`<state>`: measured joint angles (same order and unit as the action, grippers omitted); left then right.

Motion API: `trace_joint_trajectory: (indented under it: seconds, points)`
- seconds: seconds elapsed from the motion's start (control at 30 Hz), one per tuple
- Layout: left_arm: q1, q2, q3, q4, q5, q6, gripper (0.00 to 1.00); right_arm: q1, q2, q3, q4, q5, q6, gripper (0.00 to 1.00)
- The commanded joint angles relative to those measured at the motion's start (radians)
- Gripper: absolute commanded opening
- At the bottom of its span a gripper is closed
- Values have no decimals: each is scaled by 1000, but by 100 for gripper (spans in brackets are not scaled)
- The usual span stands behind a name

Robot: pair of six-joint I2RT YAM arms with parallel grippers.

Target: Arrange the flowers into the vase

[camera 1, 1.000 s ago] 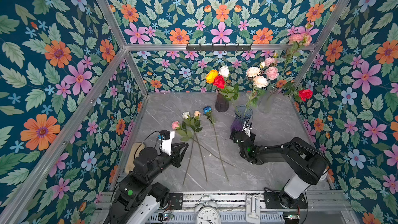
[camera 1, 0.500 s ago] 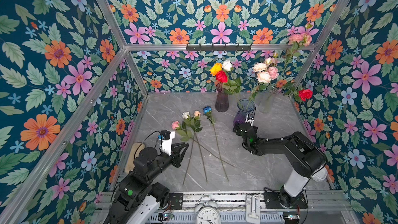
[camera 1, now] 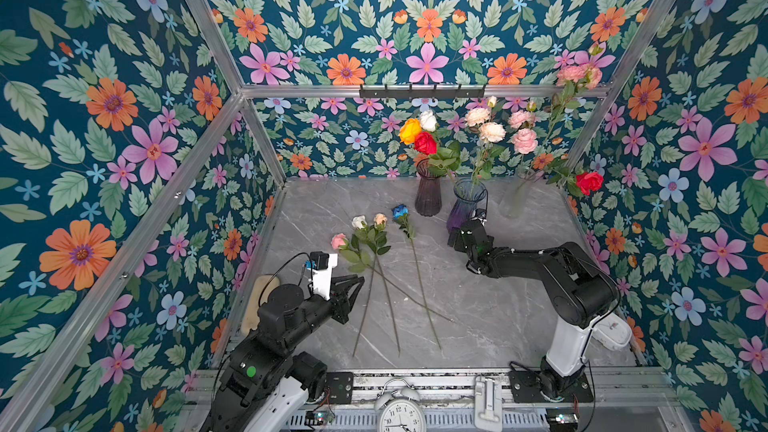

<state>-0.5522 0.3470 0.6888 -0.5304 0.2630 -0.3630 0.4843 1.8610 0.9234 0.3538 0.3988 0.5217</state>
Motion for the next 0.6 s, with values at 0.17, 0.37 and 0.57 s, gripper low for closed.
trace_joint_trajectory:
  seconds: [0.17,0.37,0.57]
  points:
    - [0,-2,-3,32,12,12,26,1,-11,-19,-30,-12,-8,99]
    - [1,-2,-2,33,13,12,26,64,-89,-82,-6,51,-53,99]
    - [1,-3,-2,33,14,10,26,211,-109,-71,-6,110,-213,48]
